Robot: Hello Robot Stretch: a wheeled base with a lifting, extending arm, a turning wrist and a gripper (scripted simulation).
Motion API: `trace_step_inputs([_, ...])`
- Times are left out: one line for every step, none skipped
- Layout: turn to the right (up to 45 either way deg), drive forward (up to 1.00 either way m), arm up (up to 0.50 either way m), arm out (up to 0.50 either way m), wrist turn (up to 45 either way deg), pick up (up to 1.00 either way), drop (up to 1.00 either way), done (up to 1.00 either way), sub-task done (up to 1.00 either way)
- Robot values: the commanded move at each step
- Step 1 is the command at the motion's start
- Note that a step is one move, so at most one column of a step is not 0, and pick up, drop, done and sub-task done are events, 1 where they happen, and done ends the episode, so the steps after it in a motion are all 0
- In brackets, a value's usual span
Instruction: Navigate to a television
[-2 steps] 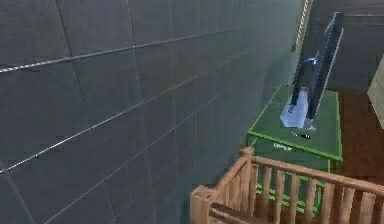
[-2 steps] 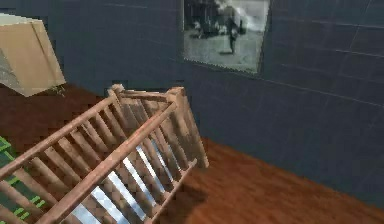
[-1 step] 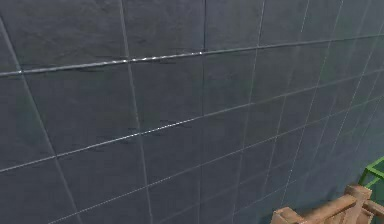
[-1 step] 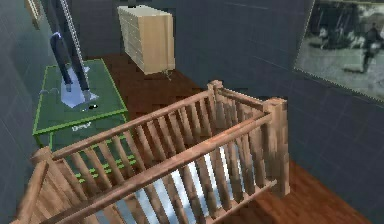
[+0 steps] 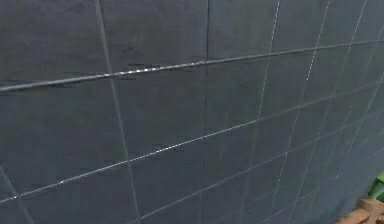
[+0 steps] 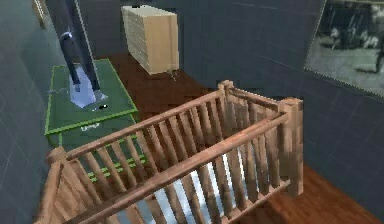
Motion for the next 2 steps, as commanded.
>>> trace_step_inputs([45.0,0.0,0.0,0.0,0.0,0.0,0.0,0.0,0.0])
trace_step_inputs([45.0,0.0,0.0,0.0,0.0,0.0,0.0,0.0,0.0])
